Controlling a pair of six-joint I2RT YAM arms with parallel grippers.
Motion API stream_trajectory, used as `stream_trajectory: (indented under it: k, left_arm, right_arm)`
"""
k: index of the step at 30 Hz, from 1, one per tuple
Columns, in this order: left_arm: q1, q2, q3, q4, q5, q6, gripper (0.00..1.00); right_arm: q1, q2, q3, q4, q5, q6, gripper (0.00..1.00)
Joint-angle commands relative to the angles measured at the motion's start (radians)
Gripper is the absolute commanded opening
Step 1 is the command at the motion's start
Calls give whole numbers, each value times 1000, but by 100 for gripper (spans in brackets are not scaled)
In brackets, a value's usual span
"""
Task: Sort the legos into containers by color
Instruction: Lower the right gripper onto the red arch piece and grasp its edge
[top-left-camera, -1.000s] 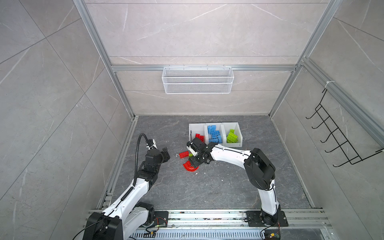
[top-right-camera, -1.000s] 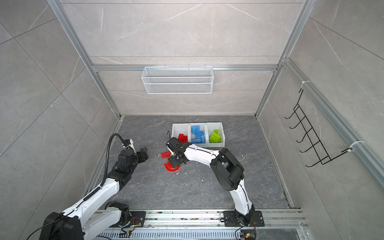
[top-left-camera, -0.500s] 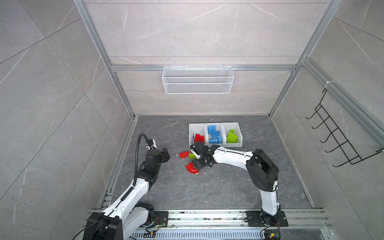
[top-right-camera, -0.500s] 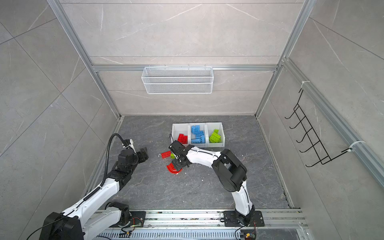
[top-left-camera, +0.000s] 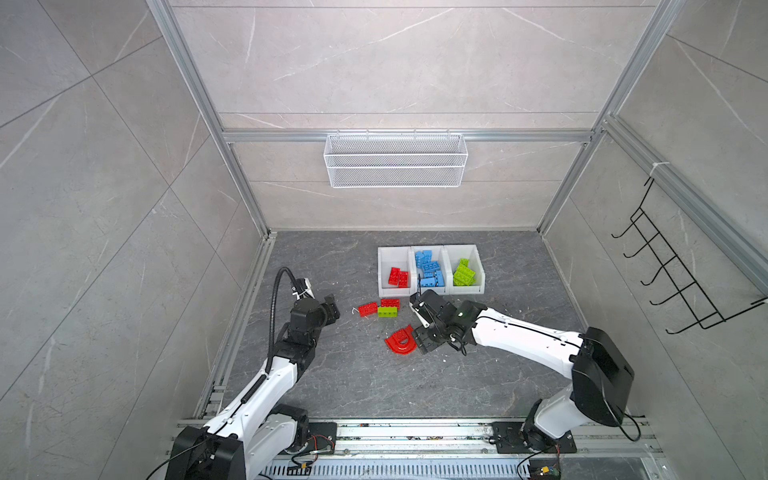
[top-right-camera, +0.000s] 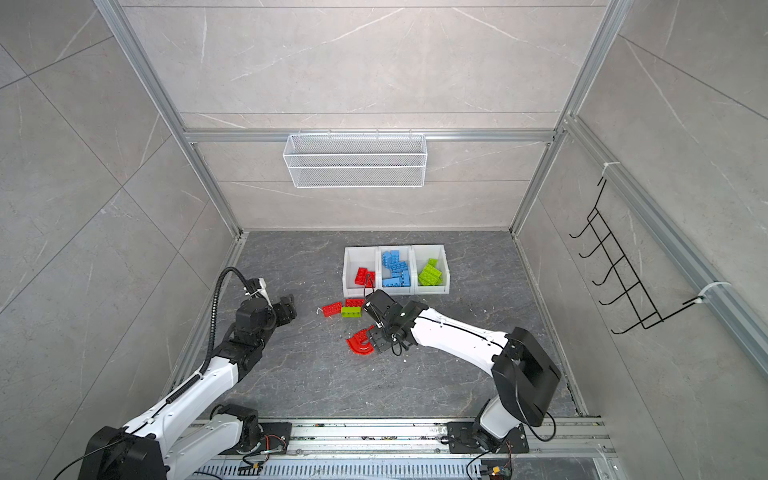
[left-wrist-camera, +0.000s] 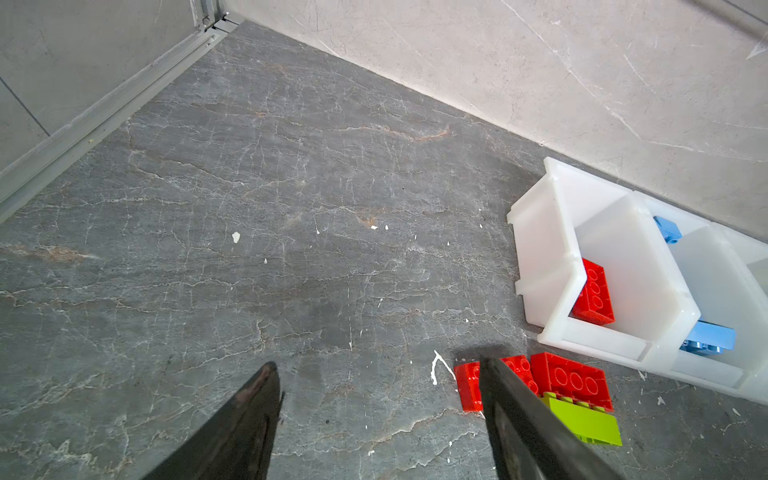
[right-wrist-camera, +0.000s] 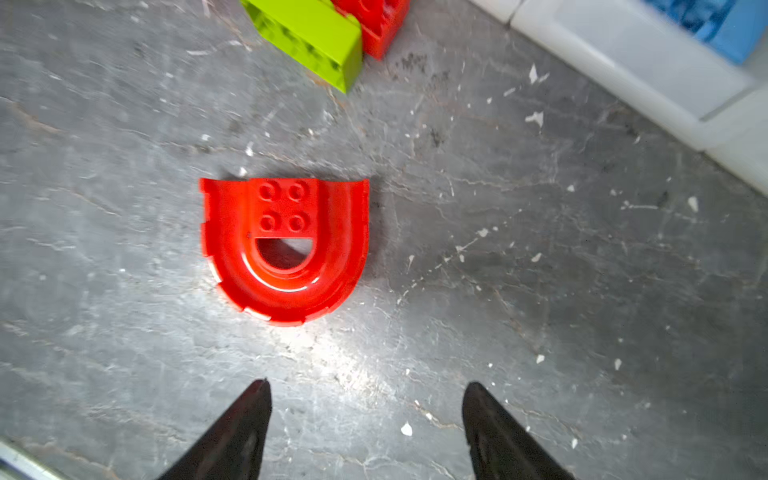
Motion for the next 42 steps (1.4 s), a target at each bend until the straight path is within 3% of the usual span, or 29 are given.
stream_trajectory:
  k: [1,5,10,18,42]
  left_arm:
    - [5,-40,-12,16,-30,-6,78]
    - [4,-70,-29,17,-58,-10,78]
    - [6,-102,-37,12,-74,-10,78]
    - [7,-99,-39,13,-79,-11,78]
    - [7,-99,-38,14,-68,-13,78]
  right_arm:
    - [81,12,45,-36,-8,-25,74]
    - [102,109,157,-87,-8,5,76]
    - [112,184,185,23,-173,120,75]
    - [112,269,226,56,-135,165,79]
    - [51,391,220,183,-181,175,80]
